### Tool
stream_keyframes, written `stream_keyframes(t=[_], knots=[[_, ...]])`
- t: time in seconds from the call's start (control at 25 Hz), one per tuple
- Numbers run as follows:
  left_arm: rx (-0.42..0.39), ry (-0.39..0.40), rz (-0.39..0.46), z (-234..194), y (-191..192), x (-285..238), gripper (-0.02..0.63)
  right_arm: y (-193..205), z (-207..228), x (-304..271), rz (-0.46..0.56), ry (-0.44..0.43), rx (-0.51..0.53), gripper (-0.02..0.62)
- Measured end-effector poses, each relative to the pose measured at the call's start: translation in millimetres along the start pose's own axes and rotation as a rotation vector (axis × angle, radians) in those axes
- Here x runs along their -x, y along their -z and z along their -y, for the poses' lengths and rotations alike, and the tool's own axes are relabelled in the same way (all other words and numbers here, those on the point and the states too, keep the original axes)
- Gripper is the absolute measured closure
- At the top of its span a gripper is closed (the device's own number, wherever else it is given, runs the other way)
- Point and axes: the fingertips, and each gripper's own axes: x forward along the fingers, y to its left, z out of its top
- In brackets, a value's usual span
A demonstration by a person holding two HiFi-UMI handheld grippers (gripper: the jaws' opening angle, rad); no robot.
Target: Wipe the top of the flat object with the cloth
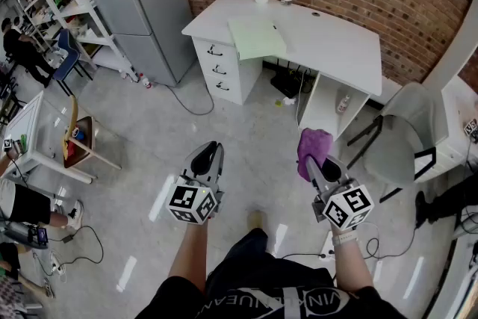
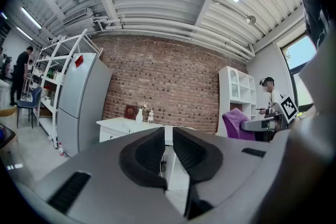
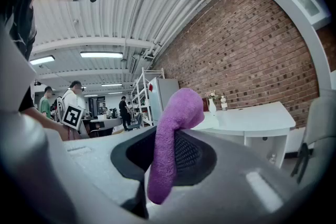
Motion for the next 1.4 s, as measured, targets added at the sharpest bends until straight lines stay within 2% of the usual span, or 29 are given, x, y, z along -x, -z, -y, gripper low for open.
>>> stream_keyframes(t=[0.32, 0.52, 0.8, 1.08, 1.24, 1.4], knots=[[-0.003, 0.032, -0.026, -39.9, 3.2, -66.4, 0.558, -16.2, 41.6, -69.3, -0.018, 0.029, 0.053, 0.529], [0.025, 0.049, -0.045, -67.2, 16.1, -96.2, 0.558, -16.5, 56.3, -102.8, -0.031, 0.050, 0.061, 0.529], [0.060, 0.037, -0.063, -95.3, 16.1, -120.8, 0.558, -20.1, 74.4, -137.8, -0.020, 0.077, 0.010, 0.529], [0.073, -0.020, -0.100, -125.0, 26.7, -138.7, 0.558, -16.3, 100.6, -167.5, -0.031, 0.072, -0.025, 0.529], [0.102, -0.062, -0.081, -144.0, 24.0, -160.6, 0.558, -24.0, 120.1, -197.6, -0.019, 0.062, -0.020, 0.529], [0.105, -0.066, -0.067, -152.9, 16.0, -200.2, 0.558, -30.9, 146.1, -232.1, -0.024, 0.035, -0.027, 0.529]])
